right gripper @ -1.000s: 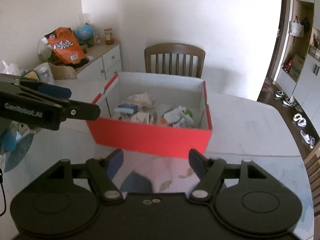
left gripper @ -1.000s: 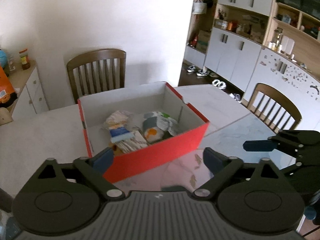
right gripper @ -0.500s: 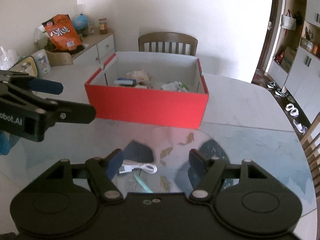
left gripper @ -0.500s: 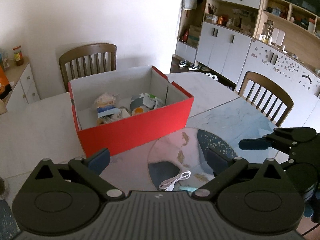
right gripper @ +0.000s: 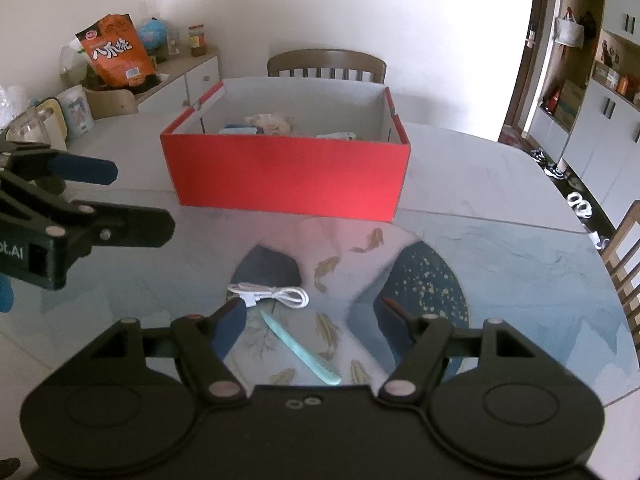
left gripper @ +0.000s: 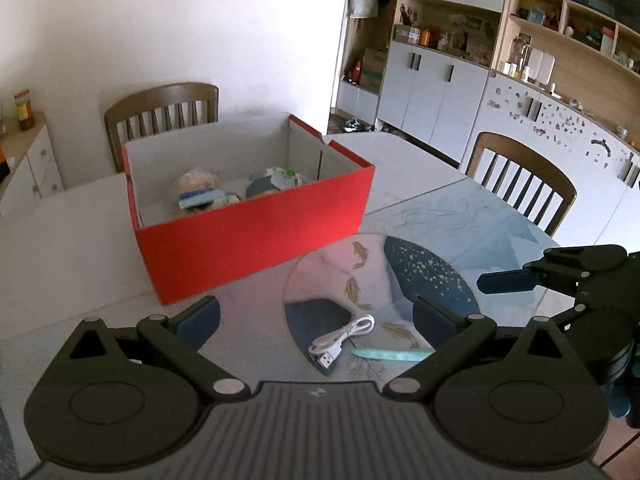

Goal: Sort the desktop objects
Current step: 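Withdraw both open tools from the box back over the table, then close the right tool on the pale green stick while the left tool grasps the white cable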

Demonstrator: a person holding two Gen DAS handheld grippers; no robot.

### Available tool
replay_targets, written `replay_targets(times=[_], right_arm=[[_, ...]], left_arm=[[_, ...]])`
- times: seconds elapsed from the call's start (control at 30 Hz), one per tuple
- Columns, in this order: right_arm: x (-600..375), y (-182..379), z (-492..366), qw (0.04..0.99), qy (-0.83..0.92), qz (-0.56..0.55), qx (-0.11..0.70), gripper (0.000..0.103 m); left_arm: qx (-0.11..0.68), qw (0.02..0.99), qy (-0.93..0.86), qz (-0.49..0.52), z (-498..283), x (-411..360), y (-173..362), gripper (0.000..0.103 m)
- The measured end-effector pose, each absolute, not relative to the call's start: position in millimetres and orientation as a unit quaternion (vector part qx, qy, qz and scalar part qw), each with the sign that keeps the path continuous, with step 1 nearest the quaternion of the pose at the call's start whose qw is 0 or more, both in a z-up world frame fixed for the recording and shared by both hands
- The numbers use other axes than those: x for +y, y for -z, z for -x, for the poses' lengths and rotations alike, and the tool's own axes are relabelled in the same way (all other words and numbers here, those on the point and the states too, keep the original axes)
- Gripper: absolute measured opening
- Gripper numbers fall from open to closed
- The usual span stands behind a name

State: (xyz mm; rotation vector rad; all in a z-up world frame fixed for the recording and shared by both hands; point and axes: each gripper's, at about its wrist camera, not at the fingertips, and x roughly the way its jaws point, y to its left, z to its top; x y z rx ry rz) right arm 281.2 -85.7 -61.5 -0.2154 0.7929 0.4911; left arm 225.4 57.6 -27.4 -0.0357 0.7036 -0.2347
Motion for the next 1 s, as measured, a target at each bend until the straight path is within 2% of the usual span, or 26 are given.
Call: replay_targets(times=[0.23,1.0], right_arm=[[-88,79,-276,0.887,-0.234,0.114,0.381,0.073],[-96,127,-286,0.872,-0.249,0.133,0.400,0.068]], left_arm=[[0.334,0.935,0.116,-0.005,-221,49,47,0.103],[0.370,0.920,0.130,-0.020,-247,31,107,0.102]])
